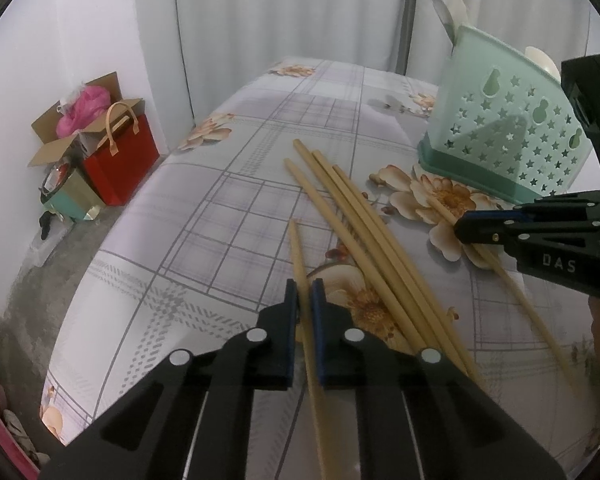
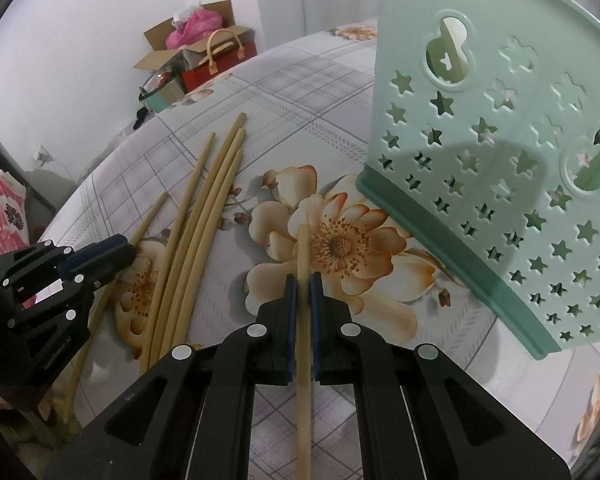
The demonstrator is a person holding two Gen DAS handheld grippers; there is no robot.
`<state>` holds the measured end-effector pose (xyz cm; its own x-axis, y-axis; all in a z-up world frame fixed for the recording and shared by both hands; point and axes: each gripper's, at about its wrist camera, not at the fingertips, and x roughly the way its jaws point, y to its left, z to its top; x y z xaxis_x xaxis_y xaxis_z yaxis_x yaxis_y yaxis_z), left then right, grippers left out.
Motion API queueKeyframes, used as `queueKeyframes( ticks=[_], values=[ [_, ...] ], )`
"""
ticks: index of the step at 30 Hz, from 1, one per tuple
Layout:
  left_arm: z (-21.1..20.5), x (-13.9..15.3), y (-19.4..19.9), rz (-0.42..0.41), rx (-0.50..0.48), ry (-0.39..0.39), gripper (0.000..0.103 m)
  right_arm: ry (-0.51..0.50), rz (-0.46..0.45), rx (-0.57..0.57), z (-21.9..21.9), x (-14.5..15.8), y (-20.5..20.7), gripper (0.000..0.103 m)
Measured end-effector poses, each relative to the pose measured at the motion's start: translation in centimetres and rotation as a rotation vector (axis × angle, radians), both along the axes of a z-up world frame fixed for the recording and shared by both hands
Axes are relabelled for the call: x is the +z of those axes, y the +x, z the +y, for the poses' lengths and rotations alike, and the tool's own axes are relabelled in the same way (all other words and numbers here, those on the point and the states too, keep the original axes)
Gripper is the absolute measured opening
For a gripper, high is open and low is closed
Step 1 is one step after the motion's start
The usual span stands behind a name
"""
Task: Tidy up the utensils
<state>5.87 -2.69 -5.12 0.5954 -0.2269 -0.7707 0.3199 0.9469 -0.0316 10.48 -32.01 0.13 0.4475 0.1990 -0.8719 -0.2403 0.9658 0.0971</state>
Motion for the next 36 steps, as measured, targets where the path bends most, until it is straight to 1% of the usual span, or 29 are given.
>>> queueKeyframes(
  ticks=[2,7,9,12,15,23,28,31,34,36],
  values=[
    [0.3,0.0,-0.2,0.013,0.001,-0.022,0.007,0.001,0.001,-0.001,-0.2,0.0,-0.1,0.005],
    [1.6,0.0,-0.5,0.071,0.004,-0.138,0.007,0.01,0.0,-0.005,-0.4,0.1,-0.3,0.005],
    [2.1,0.0,-0.1,0.095,0.012,-0.181,0.007,0.013,0.002,-0.005,-0.4,0.1,-0.3,0.005],
    [2.5,0.0,0.8,0.121,0.027,-0.226,0.008,0.02,0.01,0.001,-0.7,0.1,0.0,0.005],
    [2.3,0.0,1.4,0.131,0.02,-0.226,0.008,0.029,0.019,0.005,-0.9,0.1,0.2,0.005],
    [1.0,0.2,2.8,0.121,-0.009,-0.156,0.008,-0.004,0.025,0.034,0.0,0.3,1.3,0.006],
    [0.2,0.2,3.0,0.099,-0.02,-0.106,0.008,-0.031,0.012,0.054,1.0,0.3,2.1,0.006],
    [0.2,0.2,2.9,0.082,-0.018,-0.09,0.005,-0.033,0.009,0.056,1.4,0.2,2.6,0.006],
    [0.6,0.2,3.0,0.089,-0.013,-0.122,0.005,-0.035,0.002,0.054,1.8,0.1,2.7,0.005],
    [1.3,0.5,3.0,0.09,-0.008,-0.168,0.005,-0.03,0.001,0.046,1.6,-0.1,2.5,0.005]
  ],
)
